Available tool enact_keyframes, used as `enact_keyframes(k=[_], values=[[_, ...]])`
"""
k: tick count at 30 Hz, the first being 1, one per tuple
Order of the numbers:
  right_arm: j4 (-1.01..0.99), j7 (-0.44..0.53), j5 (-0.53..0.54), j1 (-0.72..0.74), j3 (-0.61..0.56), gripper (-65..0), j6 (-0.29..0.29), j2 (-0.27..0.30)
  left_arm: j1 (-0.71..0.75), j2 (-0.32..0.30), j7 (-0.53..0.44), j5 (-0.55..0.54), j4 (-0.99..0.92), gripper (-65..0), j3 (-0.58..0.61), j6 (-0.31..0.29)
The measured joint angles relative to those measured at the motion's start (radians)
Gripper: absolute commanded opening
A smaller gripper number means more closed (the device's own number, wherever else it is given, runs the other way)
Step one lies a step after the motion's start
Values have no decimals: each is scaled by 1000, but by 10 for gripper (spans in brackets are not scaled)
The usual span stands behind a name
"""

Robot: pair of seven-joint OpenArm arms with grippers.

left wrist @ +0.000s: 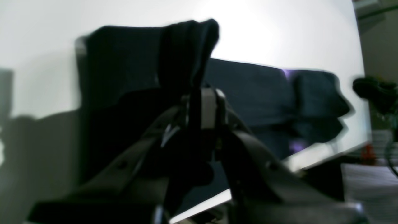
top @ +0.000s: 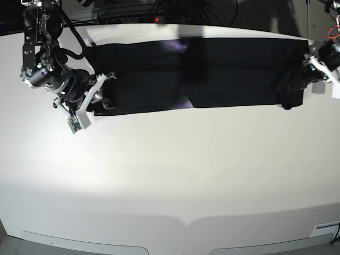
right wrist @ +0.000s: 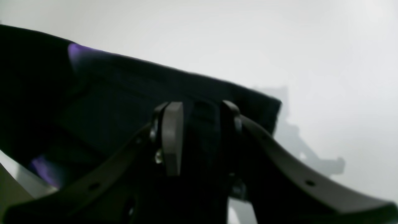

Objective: Fold the T-shirt properly
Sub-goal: 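Grasp the strip end with the left gripper and fold it toward the right gripper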

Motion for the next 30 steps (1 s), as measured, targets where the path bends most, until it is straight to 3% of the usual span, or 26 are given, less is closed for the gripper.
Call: enact_keyframes(k=[8,11,18,30], values=[[0,0,0,27,-11,-440,-8,0,10,143,-45,-5,61,-650,24,1],[0,0,0,27,-12,-440,-8,0,6,157,-74,28,61,-650,98,5],[0,0,1,39,-12,-440,-8,0,-29,195,-133,154,60,-650,248,102],[0,0,0,38,-12,-440,-8,0,-40,203,-146,167,61,-650,346,105]])
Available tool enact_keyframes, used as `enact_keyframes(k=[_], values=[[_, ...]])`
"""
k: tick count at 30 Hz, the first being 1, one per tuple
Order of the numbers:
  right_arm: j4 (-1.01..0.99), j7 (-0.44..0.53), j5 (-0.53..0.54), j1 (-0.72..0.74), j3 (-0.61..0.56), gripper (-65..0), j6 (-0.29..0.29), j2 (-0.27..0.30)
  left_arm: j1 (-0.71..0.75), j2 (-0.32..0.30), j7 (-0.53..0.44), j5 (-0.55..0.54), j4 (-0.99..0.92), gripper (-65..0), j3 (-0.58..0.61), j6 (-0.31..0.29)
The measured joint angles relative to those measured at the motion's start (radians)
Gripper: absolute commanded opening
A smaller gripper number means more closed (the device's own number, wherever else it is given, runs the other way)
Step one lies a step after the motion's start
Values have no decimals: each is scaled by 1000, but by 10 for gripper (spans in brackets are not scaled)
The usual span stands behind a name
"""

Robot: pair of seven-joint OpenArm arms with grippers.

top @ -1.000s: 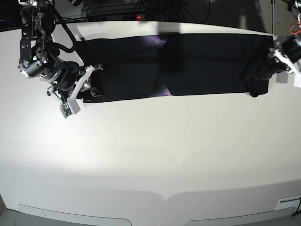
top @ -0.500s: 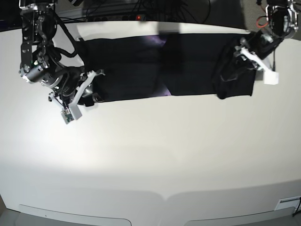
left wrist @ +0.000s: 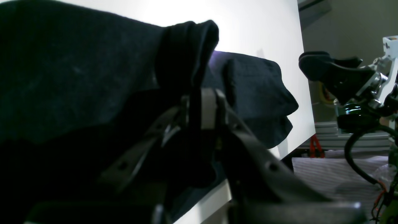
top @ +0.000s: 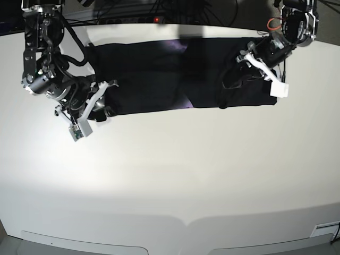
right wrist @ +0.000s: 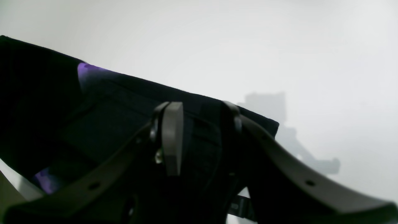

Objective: Fold the T-shirt properly
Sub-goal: 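Grasp the strip end with the left gripper and fold it toward the right gripper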

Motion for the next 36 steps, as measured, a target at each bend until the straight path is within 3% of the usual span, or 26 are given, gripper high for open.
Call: enact_keyframes(k=[4,5,7,8,13,20,23,30,33,36], values=[[0,0,0,0,0,-440,0,0,-34,0,-1,-27,0,-410,0,-9],[0,0,0,0,0,-440,0,0,-42,0,5,-60,0,-381,0,-50],[0,0,0,0,0,-440,0,0,-42,0,41,-156,0,-379,0,-148],[0,0,0,0,0,-440,0,0,-41,0,71,-206,0,-379,0,-165],[0,0,0,0,0,-440,0,0,-41,-22,100,-233,0,-380,3,-161],[0,0,0,0,0,-440,0,0,-39,-50,83,32,0,-380,-53,-161],[0,0,0,0,0,-440,0,0,-14,-50,81,92,0,-380,-59,-161],[0,0,0,0,0,-440,0,0,92,-40,80,74,0,-380,-56,-161],[0,0,0,1,0,-440,0,-1,137,8,79,-20,0,-380,-58,-161],[0,0,0,3,0,-440,0,0,149,58,84,-31,0,-380,-10,-161]])
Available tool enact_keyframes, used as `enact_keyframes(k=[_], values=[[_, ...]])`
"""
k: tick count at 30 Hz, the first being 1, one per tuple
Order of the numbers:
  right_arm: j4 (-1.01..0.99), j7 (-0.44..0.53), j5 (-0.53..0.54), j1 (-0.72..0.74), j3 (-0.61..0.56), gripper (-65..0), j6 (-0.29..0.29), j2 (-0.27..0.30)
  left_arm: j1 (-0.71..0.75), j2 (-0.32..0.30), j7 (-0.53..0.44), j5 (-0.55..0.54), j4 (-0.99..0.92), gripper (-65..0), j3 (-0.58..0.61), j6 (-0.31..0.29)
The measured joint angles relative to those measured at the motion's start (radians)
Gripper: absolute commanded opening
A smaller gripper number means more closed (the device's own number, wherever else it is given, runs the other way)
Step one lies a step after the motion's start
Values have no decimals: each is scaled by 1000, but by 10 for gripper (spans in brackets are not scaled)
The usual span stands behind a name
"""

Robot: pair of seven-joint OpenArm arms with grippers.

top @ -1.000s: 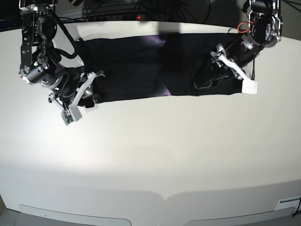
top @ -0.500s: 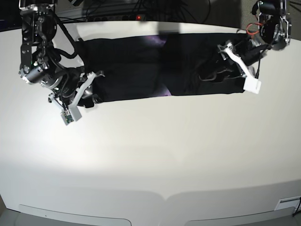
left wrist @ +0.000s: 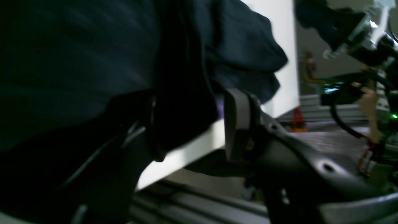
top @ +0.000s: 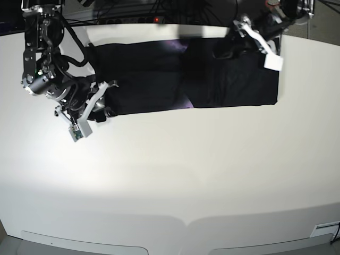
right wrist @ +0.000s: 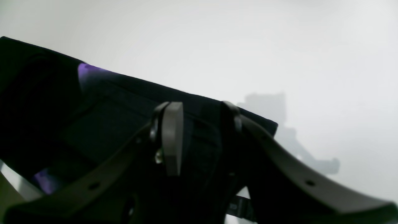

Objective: Fold the T-shirt properly
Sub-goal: 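Grasp the strip end with the left gripper and fold it toward the right gripper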

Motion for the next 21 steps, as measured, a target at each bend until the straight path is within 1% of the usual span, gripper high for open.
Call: enact_keyframes(k=[4,6,7,10,11,13,15,16,18,20,21], values=[[0,0,0,0,0,-440,0,0,-22,11,3,0,0,-380,130,0],[0,0,0,0,0,-440,0,0,-42,11,4,-1,0,-380,174,0],[0,0,0,0,0,-440,0,0,-49,11,6,-3,1,-380,183,0],[0,-22,0,0,0,-440,0,0,-65,-3,8,-88,35,-380,172,0],[0,-48,0,1,1,-440,-1,0,-66,-16,11,-106,61,-380,161,0],[0,-123,1,3,7,-440,-2,-1,-65,-41,15,-101,127,-380,114,0],[0,-192,16,10,24,-440,-3,0,-66,-56,24,-85,185,-380,47,0],[0,-219,40,14,36,-440,-3,4,-66,-60,23,-77,210,-380,5,0],[0,-263,119,17,48,-440,-3,30,-66,-64,20,-58,240,-380,-77,0],[1,-317,134,17,52,-440,-3,59,-66,-64,16,-38,245,-380,-160,0],[0,-335,132,14,52,-440,-3,76,-66,-64,18,-8,245,-380,-195,0]])
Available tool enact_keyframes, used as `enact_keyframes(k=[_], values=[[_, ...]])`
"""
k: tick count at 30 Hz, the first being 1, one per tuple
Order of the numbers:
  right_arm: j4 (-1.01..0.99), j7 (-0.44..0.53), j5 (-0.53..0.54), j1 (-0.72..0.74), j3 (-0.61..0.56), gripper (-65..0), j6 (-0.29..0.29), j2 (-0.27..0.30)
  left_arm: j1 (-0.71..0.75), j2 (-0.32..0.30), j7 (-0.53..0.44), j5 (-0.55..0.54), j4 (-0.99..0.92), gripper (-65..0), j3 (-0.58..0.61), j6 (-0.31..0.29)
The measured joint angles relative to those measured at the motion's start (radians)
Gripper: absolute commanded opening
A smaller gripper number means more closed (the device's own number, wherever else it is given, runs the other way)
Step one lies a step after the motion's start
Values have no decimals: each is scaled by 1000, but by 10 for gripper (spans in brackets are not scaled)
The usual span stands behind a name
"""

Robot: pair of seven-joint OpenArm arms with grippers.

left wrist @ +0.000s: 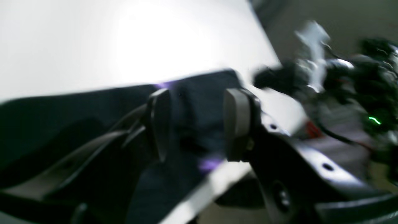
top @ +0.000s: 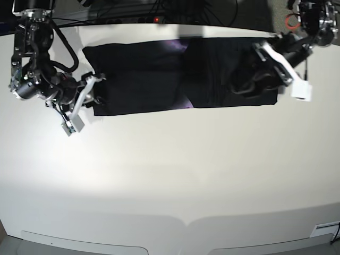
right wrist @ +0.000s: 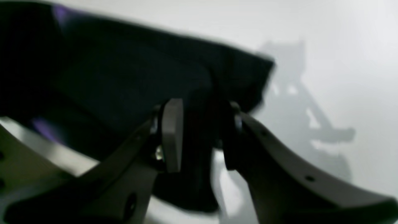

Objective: Fold the T-shirt properly
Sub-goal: 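Grasp the strip end with the left gripper and fold it toward the right gripper, then hold both strip ends and tug them apart to straighten the strip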

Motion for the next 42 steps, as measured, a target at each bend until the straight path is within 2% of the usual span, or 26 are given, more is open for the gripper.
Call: enact_keyframes(k=[6,11,13,18,25,29,36,42], values=[[-109,10,-16,-5,0,-440,-1,65,5,0,10,122,0,-380,-117,0],[-269,19,88,14,0,-440,0,68,5,2,1,147,0,-380,-124,0],[-329,32,96,27,0,-440,0,69,5,3,-14,146,0,-380,-124,-1],[-423,119,134,42,3,-440,4,71,5,3,-45,183,0,-380,-124,-1],[-547,165,178,68,8,-440,113,74,6,3,-49,203,0,-380,-124,-1],[-647,174,252,95,11,-440,154,75,5,3,-52,203,0,-380,-124,-1],[-681,-15,451,97,11,-440,154,71,5,3,-67,203,0,-380,-124,-1],[-681,-56,498,94,9,-440,154,71,5,3,-67,203,0,-380,-124,-1]])
